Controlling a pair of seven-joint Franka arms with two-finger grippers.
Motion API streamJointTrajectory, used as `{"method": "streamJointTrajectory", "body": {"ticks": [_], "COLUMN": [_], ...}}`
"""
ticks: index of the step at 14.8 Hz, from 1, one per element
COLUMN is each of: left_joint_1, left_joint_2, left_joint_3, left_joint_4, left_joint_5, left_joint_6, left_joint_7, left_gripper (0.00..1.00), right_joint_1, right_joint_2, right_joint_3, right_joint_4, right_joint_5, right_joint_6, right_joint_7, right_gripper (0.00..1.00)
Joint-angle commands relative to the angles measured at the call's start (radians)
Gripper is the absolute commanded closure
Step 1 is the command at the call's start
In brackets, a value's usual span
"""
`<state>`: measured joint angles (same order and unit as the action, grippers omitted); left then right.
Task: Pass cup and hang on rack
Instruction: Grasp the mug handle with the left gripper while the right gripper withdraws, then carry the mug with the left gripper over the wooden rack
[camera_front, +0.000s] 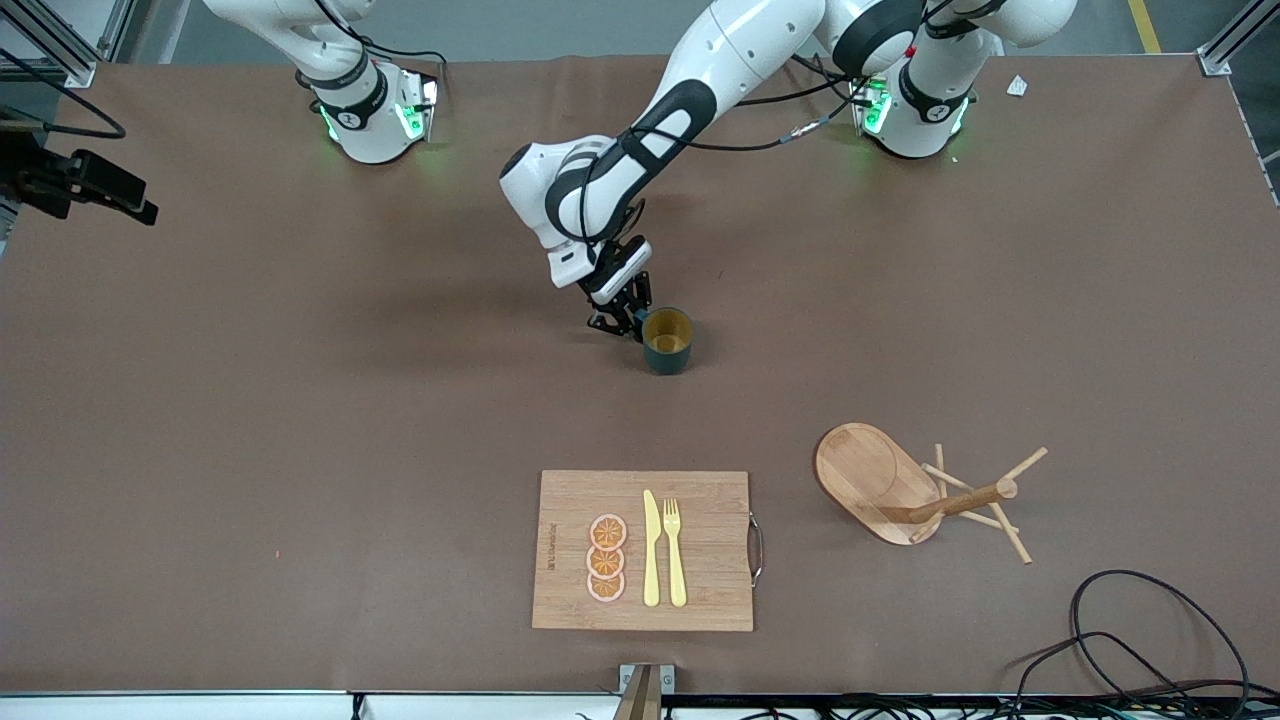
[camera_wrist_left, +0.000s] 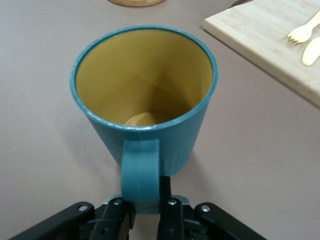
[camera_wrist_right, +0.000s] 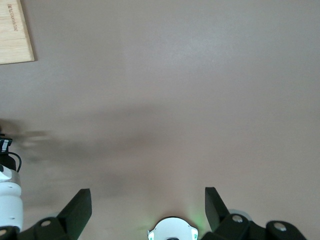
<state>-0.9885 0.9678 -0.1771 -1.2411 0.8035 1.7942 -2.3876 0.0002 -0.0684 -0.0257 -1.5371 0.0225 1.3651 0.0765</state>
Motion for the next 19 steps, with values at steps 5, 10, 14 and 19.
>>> {"method": "streamJointTrajectory", "body": {"ticks": [5, 10, 14, 19], "left_joint_1": [0.204, 0.402, 0.523, 0.746], "left_joint_2": [-0.283, -0.452, -0.497, -0.583], "left_joint_3": [-0.013, -0.016, -0.03, -0.042], "left_joint_4": [-0.018, -0.037, -0.058, -0.207], "left_joint_5": [-0.387, -0.728, -0.958, -1.326], "left_joint_6": [0.071, 0.114, 0.189, 0.24], "left_joint_7": [0.272, 0.56, 0.703, 1.078], "left_gripper": [1.0, 1.0, 1.0, 1.0], "right_joint_1": [-0.006, -0.006, -0.006, -0.003], "right_joint_2": [-0.054, -0.053, -0.053, -0.053], "right_joint_3": [-0.002, -0.022, -0.048, -0.046], "right_joint_4": [-0.037, -0.032, -0.032, -0.031], "right_joint_5": [0.027, 0.025, 0.025, 0.01], "right_joint_6": [0.017, 0.02, 0.02, 0.017], "right_joint_7": [0.002, -0.009, -0.079, -0.081], "right_gripper": [0.0, 0.0, 0.0, 0.0]}}
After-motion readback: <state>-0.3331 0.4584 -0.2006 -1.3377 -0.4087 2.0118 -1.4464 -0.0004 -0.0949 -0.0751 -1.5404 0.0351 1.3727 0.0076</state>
